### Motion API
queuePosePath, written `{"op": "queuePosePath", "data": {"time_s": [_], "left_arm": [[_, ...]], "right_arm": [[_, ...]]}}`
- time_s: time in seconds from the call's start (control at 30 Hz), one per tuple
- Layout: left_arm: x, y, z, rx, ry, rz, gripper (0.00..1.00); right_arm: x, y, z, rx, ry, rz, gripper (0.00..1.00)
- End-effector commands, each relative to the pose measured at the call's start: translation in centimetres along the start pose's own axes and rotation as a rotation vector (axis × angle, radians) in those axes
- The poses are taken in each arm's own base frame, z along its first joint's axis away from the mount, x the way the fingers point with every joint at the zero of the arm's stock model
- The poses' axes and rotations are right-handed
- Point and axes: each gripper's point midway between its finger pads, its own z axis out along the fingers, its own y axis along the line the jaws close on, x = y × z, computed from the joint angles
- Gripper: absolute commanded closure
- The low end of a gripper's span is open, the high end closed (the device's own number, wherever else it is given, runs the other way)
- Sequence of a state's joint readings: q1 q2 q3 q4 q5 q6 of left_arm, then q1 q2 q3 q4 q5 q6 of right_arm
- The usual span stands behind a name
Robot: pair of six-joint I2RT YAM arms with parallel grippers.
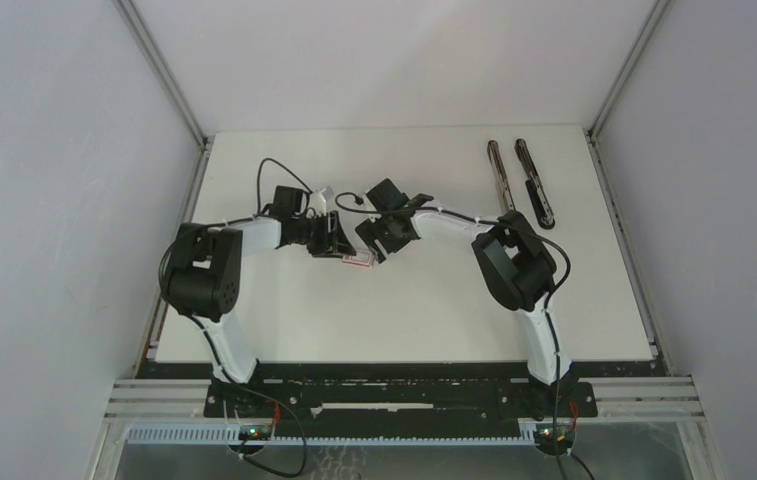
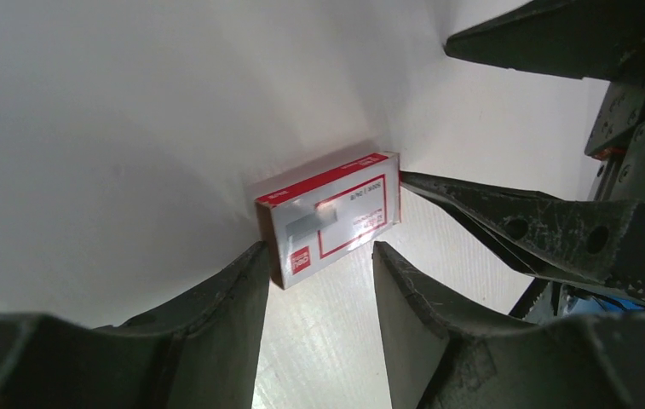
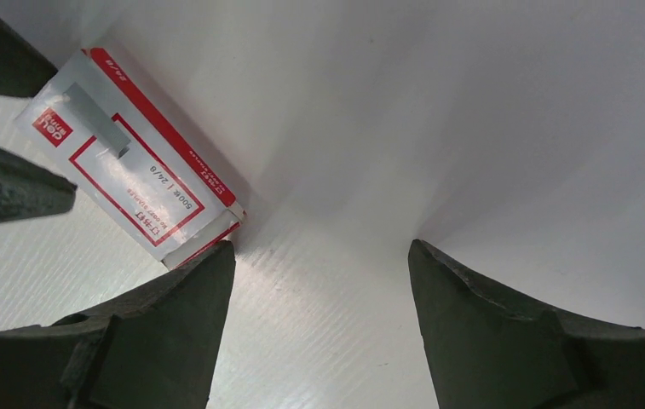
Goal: Unload the staples from the stapler
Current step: Close the staple box at the center of the board.
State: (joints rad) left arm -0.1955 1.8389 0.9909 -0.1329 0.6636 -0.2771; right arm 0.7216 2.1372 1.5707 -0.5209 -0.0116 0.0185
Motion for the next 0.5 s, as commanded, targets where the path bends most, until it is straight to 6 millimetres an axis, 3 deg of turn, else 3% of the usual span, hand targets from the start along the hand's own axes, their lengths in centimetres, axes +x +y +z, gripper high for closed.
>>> {"op": "queuePosePath", "data": {"time_s": [0.0, 0.47], "left_arm": [[1.1, -0.8, 0.76, 0.046, 0.035, 0.01, 0.47], [1.47, -1.33, 1.15, 0.06, 0.052, 0.011, 0.47]], "right_arm": [[1.07, 0.43, 1.31, 0.004, 0.048, 0.018, 0.25], [0.19, 1.31, 1.46, -0.016, 0.027, 0.024, 0.25]]}}
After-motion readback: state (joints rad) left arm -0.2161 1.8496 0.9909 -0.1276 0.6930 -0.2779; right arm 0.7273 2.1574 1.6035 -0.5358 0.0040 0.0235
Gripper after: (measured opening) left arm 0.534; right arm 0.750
